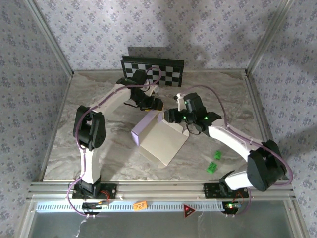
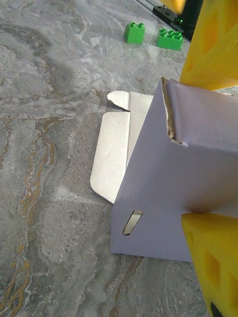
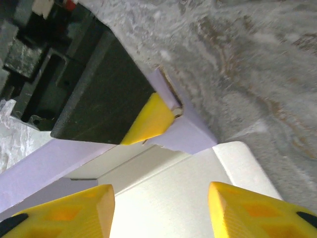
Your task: Fold the paper box
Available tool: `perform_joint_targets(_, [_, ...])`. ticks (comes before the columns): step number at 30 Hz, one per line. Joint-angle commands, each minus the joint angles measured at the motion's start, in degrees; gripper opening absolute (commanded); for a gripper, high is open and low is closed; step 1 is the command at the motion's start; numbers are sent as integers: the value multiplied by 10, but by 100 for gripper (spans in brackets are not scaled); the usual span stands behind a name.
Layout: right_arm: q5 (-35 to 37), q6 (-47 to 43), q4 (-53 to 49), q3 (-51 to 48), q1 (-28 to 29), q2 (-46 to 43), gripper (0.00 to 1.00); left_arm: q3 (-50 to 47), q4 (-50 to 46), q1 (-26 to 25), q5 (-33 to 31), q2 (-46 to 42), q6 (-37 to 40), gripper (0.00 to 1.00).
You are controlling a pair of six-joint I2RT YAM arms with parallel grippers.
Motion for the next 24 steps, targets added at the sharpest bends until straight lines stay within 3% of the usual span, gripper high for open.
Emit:
perform_joint_targets(1, [23, -53, -22, -21, -29, 7, 57, 7, -48, -3, -26, 13, 15, 63])
perform_joint_targets(5, [-77, -173, 71, -57, -56, 51, 63, 3, -46, -3, -20, 11, 14, 63])
perform_joint_targets(9, [-139, -227, 149, -61, -66, 105, 63, -1, -47, -3, -17, 11, 16, 62])
perform_joint_targets(18, [-210, -235, 289, -5, -71, 247, 59, -6, -48, -3, -8, 12, 19, 62])
perform_joint_targets(24, [-255, -219, 321, 34, -78, 299, 56, -7, -52, -4, 1, 15, 25, 62])
